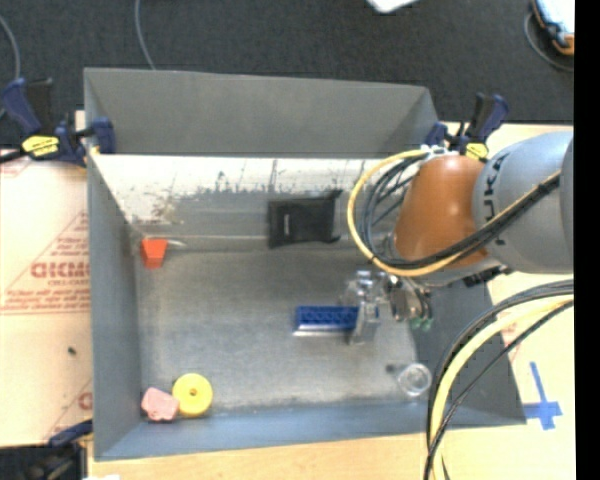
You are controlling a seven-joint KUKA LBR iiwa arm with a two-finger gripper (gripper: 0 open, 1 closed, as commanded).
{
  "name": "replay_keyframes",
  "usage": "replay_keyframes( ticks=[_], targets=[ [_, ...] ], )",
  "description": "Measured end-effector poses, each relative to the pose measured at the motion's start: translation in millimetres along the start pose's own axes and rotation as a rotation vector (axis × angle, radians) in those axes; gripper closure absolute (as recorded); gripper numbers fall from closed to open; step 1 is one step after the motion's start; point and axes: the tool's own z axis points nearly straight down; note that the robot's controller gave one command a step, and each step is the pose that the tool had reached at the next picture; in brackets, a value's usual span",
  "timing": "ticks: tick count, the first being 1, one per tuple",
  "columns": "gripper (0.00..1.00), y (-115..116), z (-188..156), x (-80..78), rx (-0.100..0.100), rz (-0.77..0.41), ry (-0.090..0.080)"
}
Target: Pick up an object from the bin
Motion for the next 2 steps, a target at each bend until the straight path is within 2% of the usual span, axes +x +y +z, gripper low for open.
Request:
replay_keyframes(
  ticks=[1, 2],
  targets=[
    [1.00, 0.0, 0.0, 0.0, 0.000, -0.001, 0.000],
    [1.00, -2.8, -5.1, 7.1, -0.001, 0.015, 0.005]
  ],
)
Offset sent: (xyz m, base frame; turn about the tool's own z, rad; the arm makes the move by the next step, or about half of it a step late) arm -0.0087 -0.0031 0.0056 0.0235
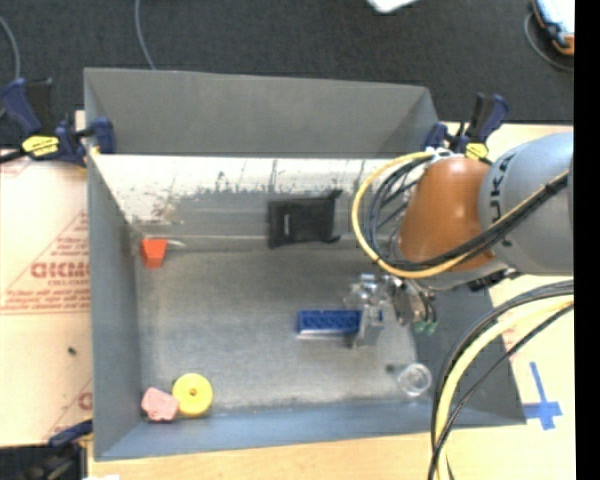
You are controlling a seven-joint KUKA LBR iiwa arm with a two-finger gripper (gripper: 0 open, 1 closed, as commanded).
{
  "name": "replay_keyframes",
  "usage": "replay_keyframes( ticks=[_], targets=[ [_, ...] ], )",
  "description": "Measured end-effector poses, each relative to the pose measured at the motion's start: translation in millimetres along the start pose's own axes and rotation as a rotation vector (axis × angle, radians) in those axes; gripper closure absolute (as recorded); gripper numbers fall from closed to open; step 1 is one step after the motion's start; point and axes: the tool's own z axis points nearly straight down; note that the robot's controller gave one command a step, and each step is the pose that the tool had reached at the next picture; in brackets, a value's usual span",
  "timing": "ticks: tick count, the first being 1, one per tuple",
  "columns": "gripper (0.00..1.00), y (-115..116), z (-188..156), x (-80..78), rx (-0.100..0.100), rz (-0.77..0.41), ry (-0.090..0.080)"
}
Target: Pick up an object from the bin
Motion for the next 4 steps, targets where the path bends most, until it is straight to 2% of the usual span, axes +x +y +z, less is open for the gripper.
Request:
replay_keyframes(
  ticks=[1, 2, 3, 4],
  targets=[
    [1.00, -3, 3, 1.2, 0.000, 0.004, 0.002],
    [1.00, -12, 5, 17.0, 0.000, 0.023, 0.003],
    [1.00, -11, 5, 15.2, -0.001, 0.033, 0.000],
    [1.00, -18, 5, 28.4, -0.002, 0.051, 0.009]
  ],
)
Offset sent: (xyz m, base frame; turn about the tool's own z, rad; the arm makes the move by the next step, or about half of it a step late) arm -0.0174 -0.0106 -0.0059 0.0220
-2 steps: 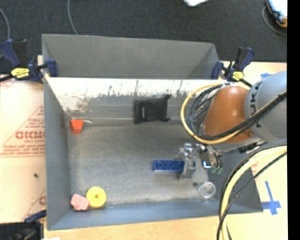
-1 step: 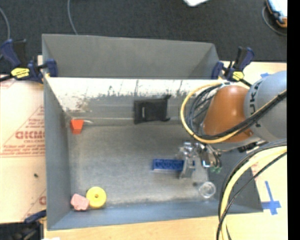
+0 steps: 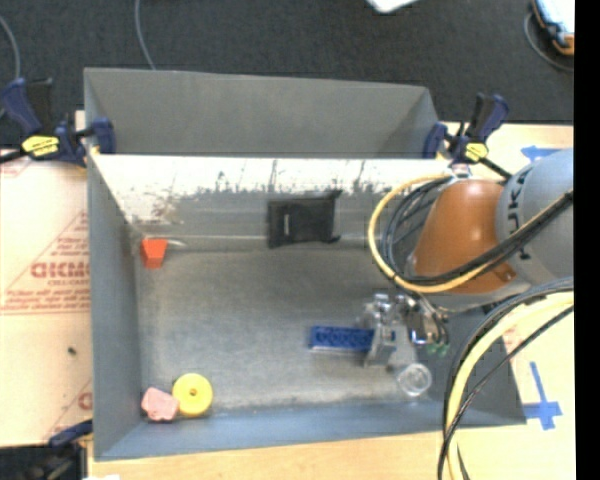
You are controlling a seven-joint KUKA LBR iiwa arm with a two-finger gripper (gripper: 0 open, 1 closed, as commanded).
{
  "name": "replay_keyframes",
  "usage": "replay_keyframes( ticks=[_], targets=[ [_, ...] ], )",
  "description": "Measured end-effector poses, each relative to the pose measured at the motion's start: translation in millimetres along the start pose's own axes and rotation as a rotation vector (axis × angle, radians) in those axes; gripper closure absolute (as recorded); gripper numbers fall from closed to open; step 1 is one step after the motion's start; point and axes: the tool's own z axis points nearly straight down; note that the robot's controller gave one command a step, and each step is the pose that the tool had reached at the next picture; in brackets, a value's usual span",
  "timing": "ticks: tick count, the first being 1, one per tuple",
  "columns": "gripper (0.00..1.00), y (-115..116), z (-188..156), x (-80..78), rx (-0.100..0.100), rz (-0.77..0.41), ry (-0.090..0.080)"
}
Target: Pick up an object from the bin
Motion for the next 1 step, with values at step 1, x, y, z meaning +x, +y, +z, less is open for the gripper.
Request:
replay_keyframes(
  ticks=[1],
  targets=[
    [1.00, 0.1, -84.6, -5.0, 0.002, -0.015, -0.006]
  ],
)
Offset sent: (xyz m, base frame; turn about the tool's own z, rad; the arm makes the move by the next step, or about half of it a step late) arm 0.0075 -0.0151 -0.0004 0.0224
